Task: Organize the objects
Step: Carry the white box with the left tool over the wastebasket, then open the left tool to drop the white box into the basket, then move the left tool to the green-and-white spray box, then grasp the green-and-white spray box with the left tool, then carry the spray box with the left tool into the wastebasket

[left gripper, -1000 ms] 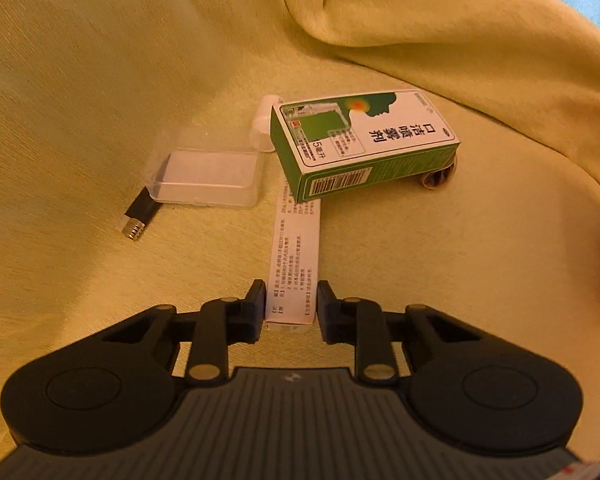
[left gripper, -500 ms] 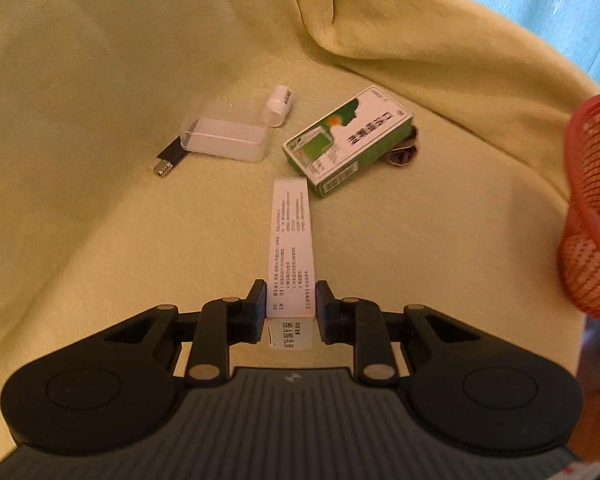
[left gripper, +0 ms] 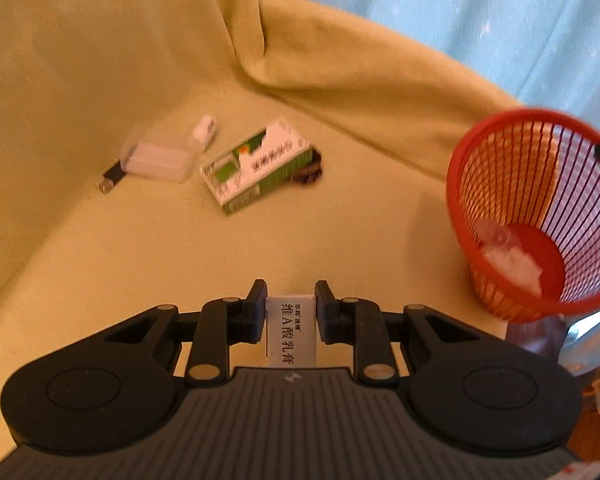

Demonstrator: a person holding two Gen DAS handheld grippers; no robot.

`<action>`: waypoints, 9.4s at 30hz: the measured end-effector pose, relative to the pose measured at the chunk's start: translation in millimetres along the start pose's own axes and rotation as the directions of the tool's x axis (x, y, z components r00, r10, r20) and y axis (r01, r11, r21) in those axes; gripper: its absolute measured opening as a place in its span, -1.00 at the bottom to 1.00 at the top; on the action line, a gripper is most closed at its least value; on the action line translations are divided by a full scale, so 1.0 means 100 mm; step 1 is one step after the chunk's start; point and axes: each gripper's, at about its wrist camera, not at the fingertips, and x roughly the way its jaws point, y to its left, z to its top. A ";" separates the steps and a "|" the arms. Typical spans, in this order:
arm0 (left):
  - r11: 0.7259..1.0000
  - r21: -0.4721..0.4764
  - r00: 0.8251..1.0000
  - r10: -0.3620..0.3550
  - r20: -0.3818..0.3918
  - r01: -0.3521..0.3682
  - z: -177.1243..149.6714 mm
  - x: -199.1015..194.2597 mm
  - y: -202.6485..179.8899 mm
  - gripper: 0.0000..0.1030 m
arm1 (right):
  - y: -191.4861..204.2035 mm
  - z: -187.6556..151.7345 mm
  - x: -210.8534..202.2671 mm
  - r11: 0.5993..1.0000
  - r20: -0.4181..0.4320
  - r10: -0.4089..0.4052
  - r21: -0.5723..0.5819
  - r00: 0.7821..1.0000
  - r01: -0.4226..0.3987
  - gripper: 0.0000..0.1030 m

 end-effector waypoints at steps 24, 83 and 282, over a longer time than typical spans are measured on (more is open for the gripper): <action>0.997 0.053 0.970 0.065 -0.233 -0.054 -0.65 0.42 0.03 -0.56 | -0.03 -0.14 -0.10 1.000 -0.002 0.009 -0.017 1.000 -0.009 -0.87; 0.962 0.074 0.950 -0.273 0.149 0.264 0.48 -0.42 -0.85 -0.60 | -0.01 -0.11 -0.07 1.000 -0.006 0.021 -0.007 1.000 -0.021 -0.87; 0.811 0.440 0.921 -0.368 -0.130 0.386 0.45 0.01 -1.29 -0.02 | -0.21 -0.16 -0.08 0.991 -0.017 -0.081 0.104 0.997 0.082 -0.87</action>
